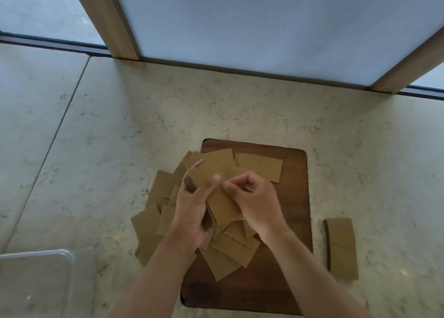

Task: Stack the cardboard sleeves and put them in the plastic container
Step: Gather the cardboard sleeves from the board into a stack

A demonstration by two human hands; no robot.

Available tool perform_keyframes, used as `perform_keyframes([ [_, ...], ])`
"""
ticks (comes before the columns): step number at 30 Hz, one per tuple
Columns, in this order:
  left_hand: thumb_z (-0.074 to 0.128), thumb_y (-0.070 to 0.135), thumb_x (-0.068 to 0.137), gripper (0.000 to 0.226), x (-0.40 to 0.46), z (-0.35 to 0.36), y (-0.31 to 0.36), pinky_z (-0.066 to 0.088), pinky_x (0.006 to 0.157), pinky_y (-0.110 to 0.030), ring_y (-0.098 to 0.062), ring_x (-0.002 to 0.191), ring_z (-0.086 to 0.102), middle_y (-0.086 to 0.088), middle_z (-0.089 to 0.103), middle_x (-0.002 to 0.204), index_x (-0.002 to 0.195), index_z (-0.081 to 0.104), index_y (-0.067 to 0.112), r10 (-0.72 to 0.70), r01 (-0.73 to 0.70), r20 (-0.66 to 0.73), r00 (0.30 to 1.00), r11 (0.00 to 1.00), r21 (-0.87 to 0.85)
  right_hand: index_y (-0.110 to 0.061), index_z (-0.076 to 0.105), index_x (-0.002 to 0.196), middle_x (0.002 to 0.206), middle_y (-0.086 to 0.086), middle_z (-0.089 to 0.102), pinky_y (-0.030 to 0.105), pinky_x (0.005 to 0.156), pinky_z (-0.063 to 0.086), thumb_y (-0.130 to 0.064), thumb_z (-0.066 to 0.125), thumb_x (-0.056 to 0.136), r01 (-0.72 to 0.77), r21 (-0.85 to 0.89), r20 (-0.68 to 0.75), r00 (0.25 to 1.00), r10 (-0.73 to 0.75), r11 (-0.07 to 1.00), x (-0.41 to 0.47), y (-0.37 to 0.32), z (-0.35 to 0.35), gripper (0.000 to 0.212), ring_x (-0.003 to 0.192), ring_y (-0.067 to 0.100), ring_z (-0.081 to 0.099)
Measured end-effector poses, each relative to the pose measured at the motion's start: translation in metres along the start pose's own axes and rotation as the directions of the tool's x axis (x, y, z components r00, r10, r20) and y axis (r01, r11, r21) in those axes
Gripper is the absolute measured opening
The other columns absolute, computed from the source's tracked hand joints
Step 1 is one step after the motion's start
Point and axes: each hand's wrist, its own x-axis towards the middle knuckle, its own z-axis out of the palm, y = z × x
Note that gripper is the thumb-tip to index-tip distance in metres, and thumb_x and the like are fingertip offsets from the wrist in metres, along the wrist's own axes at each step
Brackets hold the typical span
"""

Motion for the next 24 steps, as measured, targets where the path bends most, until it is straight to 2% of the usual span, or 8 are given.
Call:
perform_keyframes([
  [4, 0.079, -0.003, 0.073, 0.067, -0.009, -0.013, 0.001, 0.064, 0.076, -0.053, -0.039, 0.091, 0.080, -0.020, 0.080, 0.100, 0.130, 0.069, 0.031, -0.042, 0.041, -0.016, 0.999, 0.994, -0.100, -0.030, 0.073, 0.108, 0.106, -0.013, 0.065, 0.023, 0.090, 0.052, -0.044, 0.069, 0.095, 0.067, -0.377, -0.195, 0.969, -0.150, 0.924, 0.006, 0.014, -0.004, 0.020, 0.104, 0.007, 0.064],
  [8, 0.085, 0.000, 0.074, 0.061, -0.020, -0.022, 0.007, 0.061, 0.081, -0.061, -0.035, 0.078, 0.072, -0.020, 0.073, 0.093, 0.124, 0.071, 0.030, -0.003, 0.006, 0.016, 1.000, 0.987, -0.164, -0.032, 0.057, 0.123, 0.118, -0.007, 0.047, 0.032, 0.100, 0.035, -0.059, 0.071, 0.085, 0.115, -0.799, -0.033, 0.971, -0.235, 0.590, 0.011, 0.024, -0.004, 0.049, 0.118, 0.016, 0.041],
  [13, 0.083, 0.030, 0.086, 0.047, -0.029, -0.025, 0.016, 0.061, 0.067, -0.047, -0.034, 0.078, 0.069, -0.020, 0.068, 0.095, 0.130, 0.067, 0.031, -0.104, 0.113, 0.057, 0.993, 0.979, -0.173, -0.037, 0.057, 0.094, 0.090, -0.013, 0.065, 0.017, 0.072, 0.049, -0.032, 0.073, 0.094, 0.207, -0.447, 0.005, 0.973, -0.229, 0.870, 0.009, -0.002, -0.033, 0.017, 0.083, 0.003, 0.062],
  [15, 0.076, 0.047, 0.089, 0.046, -0.031, -0.024, 0.021, 0.062, 0.070, -0.047, -0.042, 0.088, 0.071, -0.022, 0.072, 0.106, 0.131, 0.067, 0.032, -0.173, 0.177, 0.060, 0.983, 0.982, -0.063, -0.045, 0.066, 0.099, 0.091, -0.010, 0.071, 0.022, 0.057, 0.053, -0.037, 0.075, 0.092, 0.280, -0.306, 0.168, 0.957, -0.238, 0.910, -0.001, -0.020, -0.048, 0.013, 0.069, 0.006, 0.066],
  [17, 0.067, 0.065, 0.087, 0.052, -0.033, -0.024, 0.027, 0.064, 0.072, -0.050, -0.047, 0.104, 0.075, -0.018, 0.077, 0.122, 0.127, 0.072, 0.034, -0.239, 0.226, 0.069, 0.968, 0.961, 0.160, -0.047, 0.072, 0.105, 0.093, -0.003, 0.075, 0.045, 0.056, 0.055, -0.041, 0.081, 0.087, 0.329, -0.271, 0.360, 0.906, -0.221, 0.905, -0.007, -0.035, -0.059, 0.021, 0.068, 0.028, 0.068],
  [19, 0.063, 0.069, 0.090, 0.054, -0.035, -0.023, 0.029, 0.066, 0.075, -0.049, -0.044, 0.109, 0.076, -0.020, 0.077, 0.125, 0.128, 0.073, 0.032, -0.369, 0.307, 0.206, 0.907, 0.910, 0.280, -0.044, 0.072, 0.113, 0.085, 0.000, 0.073, 0.034, 0.051, 0.051, -0.039, 0.085, 0.082, 0.359, -0.244, 0.559, 0.811, -0.172, 0.901, -0.010, -0.043, -0.058, 0.033, 0.060, 0.022, 0.062],
  [21, 0.064, 0.064, 0.095, 0.054, -0.040, -0.022, 0.025, 0.066, 0.079, -0.052, -0.046, 0.109, 0.075, -0.025, 0.074, 0.127, 0.133, 0.071, 0.026, -0.471, 0.361, 0.349, 0.811, 0.870, 0.335, -0.041, 0.064, 0.119, 0.093, -0.010, 0.070, 0.019, 0.061, 0.053, -0.035, 0.088, 0.080, 0.430, -0.274, 0.643, 0.747, -0.169, 0.860, -0.012, -0.043, -0.040, 0.045, 0.068, 0.007, 0.064],
  [24, 0.078, 0.053, 0.091, 0.060, -0.042, -0.024, 0.013, 0.065, 0.081, -0.053, -0.042, 0.098, 0.075, -0.028, 0.072, 0.116, 0.132, 0.068, 0.011, -0.470, 0.363, 0.412, 0.781, 0.878, 0.312, -0.052, 0.049, 0.132, 0.115, -0.029, 0.054, 0.010, 0.089, 0.045, -0.048, 0.089, 0.073, 0.564, -0.374, 0.543, 0.777, -0.318, 0.737, -0.012, -0.028, -0.017, 0.072, 0.107, -0.008, 0.055],
])
